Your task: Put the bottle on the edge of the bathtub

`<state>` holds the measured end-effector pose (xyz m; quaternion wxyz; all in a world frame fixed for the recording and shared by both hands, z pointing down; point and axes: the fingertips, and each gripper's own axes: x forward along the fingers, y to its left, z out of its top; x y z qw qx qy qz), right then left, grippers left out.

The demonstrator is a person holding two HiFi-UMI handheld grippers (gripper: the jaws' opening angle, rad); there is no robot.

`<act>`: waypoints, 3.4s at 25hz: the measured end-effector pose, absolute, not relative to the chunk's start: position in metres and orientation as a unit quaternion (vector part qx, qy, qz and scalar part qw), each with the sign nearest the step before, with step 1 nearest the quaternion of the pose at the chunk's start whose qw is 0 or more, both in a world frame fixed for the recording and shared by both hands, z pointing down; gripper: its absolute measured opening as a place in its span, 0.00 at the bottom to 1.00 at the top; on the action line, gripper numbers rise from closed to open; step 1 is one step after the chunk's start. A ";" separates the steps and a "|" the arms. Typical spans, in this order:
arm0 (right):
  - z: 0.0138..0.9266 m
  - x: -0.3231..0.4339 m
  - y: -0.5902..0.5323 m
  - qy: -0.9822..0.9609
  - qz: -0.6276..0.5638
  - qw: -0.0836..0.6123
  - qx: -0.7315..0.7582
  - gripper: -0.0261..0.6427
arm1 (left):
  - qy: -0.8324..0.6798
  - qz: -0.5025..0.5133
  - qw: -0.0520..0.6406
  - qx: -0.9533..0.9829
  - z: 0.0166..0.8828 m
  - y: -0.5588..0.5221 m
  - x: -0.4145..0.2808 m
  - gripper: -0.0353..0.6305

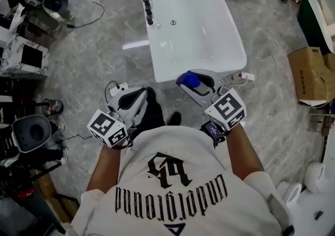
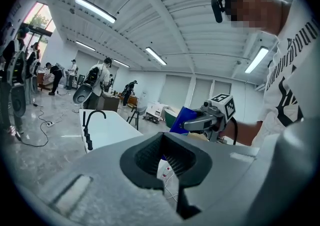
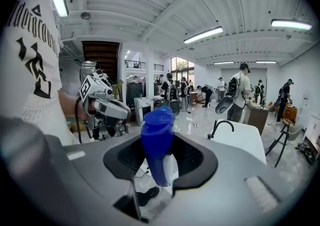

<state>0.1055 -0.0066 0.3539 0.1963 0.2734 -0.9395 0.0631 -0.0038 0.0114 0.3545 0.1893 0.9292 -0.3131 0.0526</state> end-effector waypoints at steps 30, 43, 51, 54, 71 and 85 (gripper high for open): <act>0.468 0.031 -0.198 -0.916 0.141 0.261 0.270 0.27 | -0.281 0.096 0.253 0.921 0.462 -0.203 -0.070 0.06; 0.566 -0.004 -0.271 -0.903 0.172 0.309 0.245 0.27 | -0.258 0.135 0.296 0.910 0.542 -0.278 -0.083 0.06; 0.625 0.002 -0.307 -0.888 0.191 0.334 0.251 0.27 | -0.245 0.156 0.311 0.905 0.593 -0.307 -0.083 0.06; 0.643 0.007 -0.316 -0.884 0.199 0.340 0.253 0.27 | -0.242 0.162 0.317 0.902 0.607 -0.314 -0.082 0.06; 0.755 -0.026 -0.370 -0.856 0.201 0.417 0.231 0.27 | -0.222 0.202 0.343 0.890 0.677 -0.360 -0.104 0.06; 0.799 -0.010 -0.379 -0.841 0.173 0.471 0.201 0.27 | -0.244 0.210 0.353 0.879 0.699 -0.392 -0.099 0.06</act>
